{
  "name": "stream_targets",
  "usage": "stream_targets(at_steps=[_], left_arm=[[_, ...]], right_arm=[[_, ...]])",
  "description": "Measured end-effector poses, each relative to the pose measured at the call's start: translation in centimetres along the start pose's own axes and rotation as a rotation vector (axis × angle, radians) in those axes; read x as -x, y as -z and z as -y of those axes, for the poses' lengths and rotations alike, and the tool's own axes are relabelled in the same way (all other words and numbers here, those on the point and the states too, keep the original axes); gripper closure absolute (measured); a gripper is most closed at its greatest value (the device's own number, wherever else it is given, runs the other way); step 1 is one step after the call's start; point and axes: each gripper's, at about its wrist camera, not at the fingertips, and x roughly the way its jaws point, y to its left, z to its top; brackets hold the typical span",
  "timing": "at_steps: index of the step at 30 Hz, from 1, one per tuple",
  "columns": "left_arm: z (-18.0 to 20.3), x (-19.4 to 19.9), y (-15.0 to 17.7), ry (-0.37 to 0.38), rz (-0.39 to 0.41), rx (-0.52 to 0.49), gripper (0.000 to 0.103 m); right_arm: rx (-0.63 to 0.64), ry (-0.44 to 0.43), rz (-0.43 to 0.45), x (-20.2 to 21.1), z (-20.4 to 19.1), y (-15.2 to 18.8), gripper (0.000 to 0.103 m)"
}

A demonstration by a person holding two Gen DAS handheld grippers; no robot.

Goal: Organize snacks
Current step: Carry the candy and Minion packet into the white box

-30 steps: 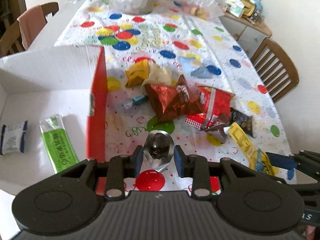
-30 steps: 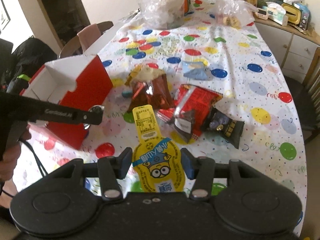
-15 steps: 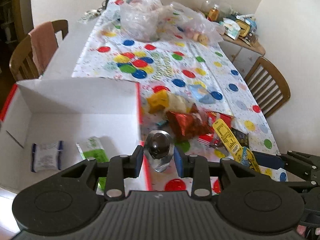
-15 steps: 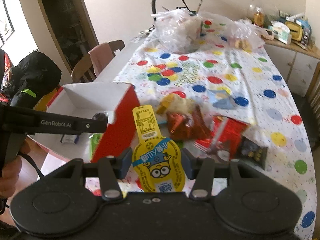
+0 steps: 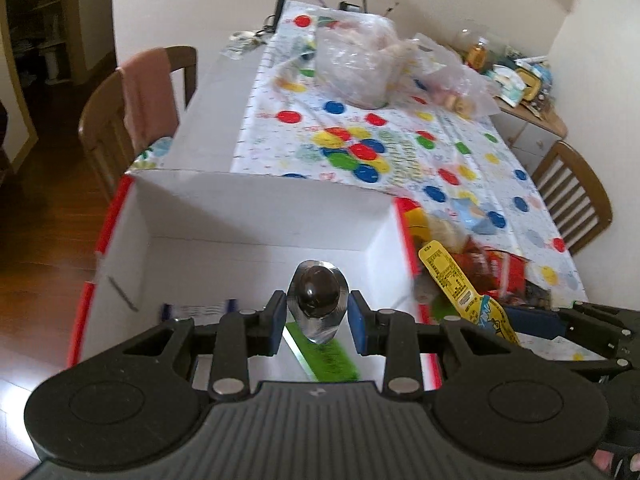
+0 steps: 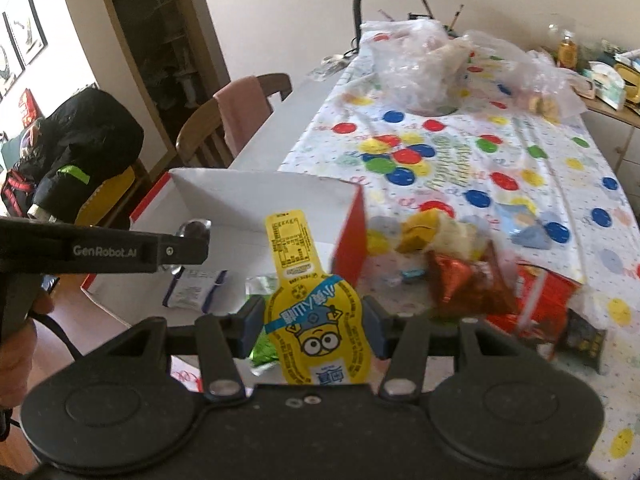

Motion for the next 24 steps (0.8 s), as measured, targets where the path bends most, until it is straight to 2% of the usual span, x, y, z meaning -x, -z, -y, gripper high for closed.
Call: stream_targets(at_steps=[8, 14, 24], left_arm=[[-4.6, -1.5, -0.2, -0.065, -0.031, 0.008, 0.071], [-7.4, -3.9, 0.2, -0.096, -0.090, 0.013, 0.071], [-8.8, -7.2, 0.9, -0.107, -0.154, -0.003, 0.071]], right_arm=[[0.035, -0.005, -0.054, -4.3, -3.5, -1.2, 0.052], [0.070, 0.013, -0.103, -7.7, -5.2, -1.6, 0.052], [0.140, 0.060, -0.188, -12.5, -6.5, -1.3, 0.052]])
